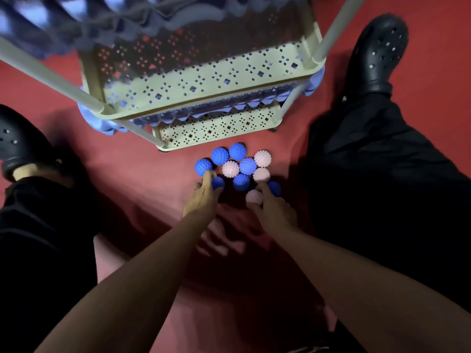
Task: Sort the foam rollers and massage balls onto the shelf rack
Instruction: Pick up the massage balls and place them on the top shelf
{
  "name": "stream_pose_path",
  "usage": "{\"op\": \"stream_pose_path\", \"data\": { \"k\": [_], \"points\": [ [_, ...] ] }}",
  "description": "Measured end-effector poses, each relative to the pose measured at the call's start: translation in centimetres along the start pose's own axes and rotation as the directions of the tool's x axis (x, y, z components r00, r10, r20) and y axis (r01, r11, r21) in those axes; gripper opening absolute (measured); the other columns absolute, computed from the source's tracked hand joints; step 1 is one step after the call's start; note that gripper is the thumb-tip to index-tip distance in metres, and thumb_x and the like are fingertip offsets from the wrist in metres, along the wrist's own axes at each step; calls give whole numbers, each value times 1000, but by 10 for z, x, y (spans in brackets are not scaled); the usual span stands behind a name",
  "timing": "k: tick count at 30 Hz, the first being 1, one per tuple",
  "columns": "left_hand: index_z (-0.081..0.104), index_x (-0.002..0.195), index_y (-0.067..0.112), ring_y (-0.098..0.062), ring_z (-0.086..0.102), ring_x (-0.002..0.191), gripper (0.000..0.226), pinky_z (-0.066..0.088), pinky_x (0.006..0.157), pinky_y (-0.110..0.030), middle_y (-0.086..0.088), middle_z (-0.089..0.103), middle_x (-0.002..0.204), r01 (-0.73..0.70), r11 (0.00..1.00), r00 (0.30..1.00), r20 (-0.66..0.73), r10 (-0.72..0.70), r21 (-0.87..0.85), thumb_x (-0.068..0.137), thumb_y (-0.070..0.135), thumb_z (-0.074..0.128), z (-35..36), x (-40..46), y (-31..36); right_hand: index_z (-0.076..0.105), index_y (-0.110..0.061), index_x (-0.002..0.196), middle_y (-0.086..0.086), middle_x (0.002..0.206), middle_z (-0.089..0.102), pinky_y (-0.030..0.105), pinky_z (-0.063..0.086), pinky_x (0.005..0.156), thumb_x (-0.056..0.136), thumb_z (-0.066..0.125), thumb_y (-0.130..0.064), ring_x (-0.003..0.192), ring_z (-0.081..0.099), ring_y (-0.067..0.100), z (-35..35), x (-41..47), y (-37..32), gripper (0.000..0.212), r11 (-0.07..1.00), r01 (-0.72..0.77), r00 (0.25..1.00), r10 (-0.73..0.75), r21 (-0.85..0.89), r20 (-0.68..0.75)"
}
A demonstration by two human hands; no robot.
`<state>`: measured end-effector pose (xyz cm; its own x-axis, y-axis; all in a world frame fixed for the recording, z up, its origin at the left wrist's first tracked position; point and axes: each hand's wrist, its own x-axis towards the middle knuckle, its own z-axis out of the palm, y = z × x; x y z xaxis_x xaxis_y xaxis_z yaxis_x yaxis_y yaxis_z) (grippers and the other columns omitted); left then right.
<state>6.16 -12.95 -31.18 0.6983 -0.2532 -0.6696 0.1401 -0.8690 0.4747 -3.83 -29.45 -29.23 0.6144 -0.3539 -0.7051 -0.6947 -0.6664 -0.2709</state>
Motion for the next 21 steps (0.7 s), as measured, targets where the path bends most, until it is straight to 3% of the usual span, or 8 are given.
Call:
{"op": "stream_pose_path", "data": {
  "k": [2, 4, 7, 10, 14, 16, 18, 21],
  "points": [
    [37, 130, 24, -40, 58, 111, 35, 40, 84, -41, -10, 61, 114, -25, 999, 1000, -5, 25, -44, 102, 37, 54, -6, -18, 5, 37, -43, 136, 13, 119, 67, 44, 46, 87, 93, 50, -63, 106, 63, 43, -4, -10, 3, 49, 998, -6, 1000, 5, 60, 17],
    [35, 132, 28, -38, 62, 106, 37, 43, 84, -40, -3, 64, 106, -54, 995, 999, -1, 54, -81, 102, 41, 53, -16, -43, 14, 43, -43, 123, 7, 111, 70, 42, 50, 87, 91, 53, -64, 102, 65, 38, -13, -23, 0, 40, 974, 17, 1000, -22, 227, 20],
    [34, 124, 44, -26, 67, 82, 31, 54, 89, -49, 4, 67, 99, -87, 966, 995, 28, 96, -245, 101, 41, 54, -41, -82, 28, 53, -35, 114, -3, 99, 69, 37, 52, 82, 90, 63, -56, 91, 66, 27, -31, -48, -12, 34, 861, 74, 997, -81, 503, -9],
    [35, 116, 55, -18, 63, 72, 34, 56, 85, -51, -2, 67, 101, -139, 919, 988, 9, 153, -368, 99, 38, 59, -78, -124, 46, 53, -46, 109, -8, 102, 68, 42, 59, 83, 87, 67, -52, 88, 70, 21, -57, -83, -28, 27, 729, 169, 985, -139, 664, -99],
    [32, 135, 55, -18, 61, 77, 53, 54, 69, -33, -11, 63, 102, -221, 815, 974, -85, 209, -535, 103, 22, 59, -130, -193, 84, 52, -49, 102, -14, 102, 66, 35, 55, 77, 94, 67, -38, 77, 70, 9, -100, -143, -55, 21, 624, 303, 953, -201, 720, -227],
    [31, 145, 45, -16, 63, 77, 56, 54, 66, -31, -10, 62, 100, -279, 753, 960, -163, 227, -596, 104, 17, 56, -152, -229, 101, 54, -45, 106, -4, 108, 67, 36, 57, 73, 93, 68, -36, 74, 71, 13, -122, -176, -70, 21, 567, 378, 926, -235, 732, -297],
    [32, 145, 40, -14, 67, 75, 53, 56, 63, -28, -10, 62, 101, -350, 687, 937, -252, 244, -636, 104, 14, 55, -172, -266, 117, 56, -34, 113, 6, 98, 69, 33, 55, 61, 94, 68, -29, 62, 66, 10, -144, -207, -85, 23, 505, 460, 888, -275, 731, -369],
    [42, 141, 35, -14, 72, 81, 42, 57, 67, -30, -9, 67, 108, -476, 616, 876, -399, 270, -628, 104, 20, 55, -202, -314, 142, 55, -34, 114, 0, 87, 68, 38, 51, 54, 96, 67, -25, 61, 63, 15, -183, -256, -109, 24, 439, 575, 817, -363, 691, -449]
  ]
}}
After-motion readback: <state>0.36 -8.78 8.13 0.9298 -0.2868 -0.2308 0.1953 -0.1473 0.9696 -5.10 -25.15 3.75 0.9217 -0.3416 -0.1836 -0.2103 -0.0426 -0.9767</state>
